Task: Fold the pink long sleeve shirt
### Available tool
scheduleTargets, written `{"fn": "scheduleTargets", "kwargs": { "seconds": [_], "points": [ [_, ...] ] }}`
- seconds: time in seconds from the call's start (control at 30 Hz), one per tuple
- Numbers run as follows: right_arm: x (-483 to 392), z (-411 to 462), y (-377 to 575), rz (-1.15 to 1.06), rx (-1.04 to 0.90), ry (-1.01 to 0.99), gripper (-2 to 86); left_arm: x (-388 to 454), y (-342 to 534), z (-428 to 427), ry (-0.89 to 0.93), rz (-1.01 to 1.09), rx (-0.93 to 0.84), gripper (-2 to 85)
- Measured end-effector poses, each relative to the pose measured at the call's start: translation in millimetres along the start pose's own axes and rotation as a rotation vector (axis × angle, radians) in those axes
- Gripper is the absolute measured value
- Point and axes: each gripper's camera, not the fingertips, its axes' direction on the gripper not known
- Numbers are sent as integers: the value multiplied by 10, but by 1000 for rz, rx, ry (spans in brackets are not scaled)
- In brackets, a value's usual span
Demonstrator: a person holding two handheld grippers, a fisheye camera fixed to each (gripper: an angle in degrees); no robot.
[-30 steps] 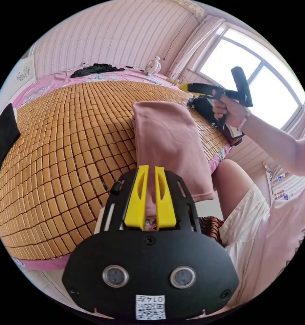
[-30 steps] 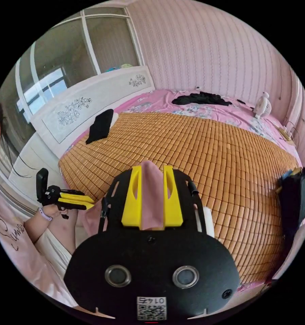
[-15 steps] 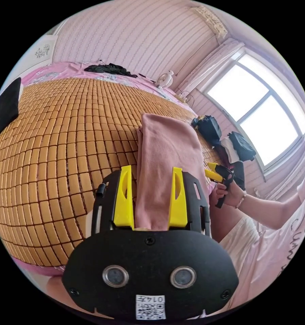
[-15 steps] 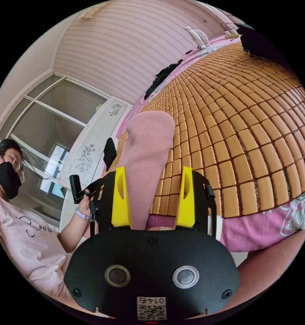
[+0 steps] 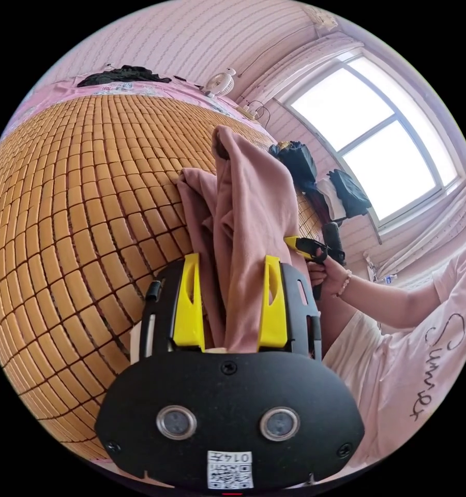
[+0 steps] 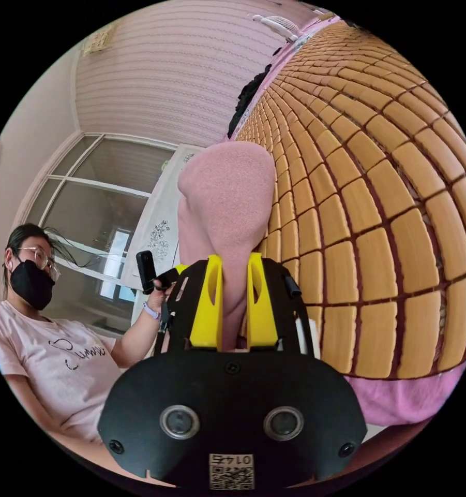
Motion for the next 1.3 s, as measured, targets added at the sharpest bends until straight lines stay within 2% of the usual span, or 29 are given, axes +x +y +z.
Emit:
{"fn": "scheduleTargets", "kwargs": {
  "seconds": [0.2,0.33,0.43,0.53,0.57,0.63,0.7,0.83,0.93,1.07,1.3],
  "points": [
    [62,-138,-29,-7,-33,-12,77,-74,-149,108,-6,9,-9,180],
    [70,-203,-16,3,-27,-20,86,-58,-206,73,-80,12,33,183],
    [-10,-256,-107,-22,-70,1,105,-189,-266,270,16,-85,-15,172],
    [-164,-240,-175,-111,-109,76,113,-204,-262,302,21,-115,13,136],
    [-168,-223,-176,-104,-110,76,114,-183,-257,332,56,-99,4,102],
    [-141,-210,-140,-12,-67,60,106,-245,-230,384,153,-166,8,88],
    [-174,-207,-112,37,-66,47,94,-232,-203,372,156,-177,29,80],
    [-598,-238,-72,-97,-121,99,74,137,-227,259,21,-171,-21,67],
    [-855,-425,-125,-182,-122,85,69,611,-235,151,-79,-95,23,64],
    [-1063,-874,-434,-260,-119,36,68,1088,-433,53,-38,-70,138,64],
    [-1589,-2347,-1457,-392,-59,212,71,2009,-1584,433,43,130,220,64]
  ]
}}
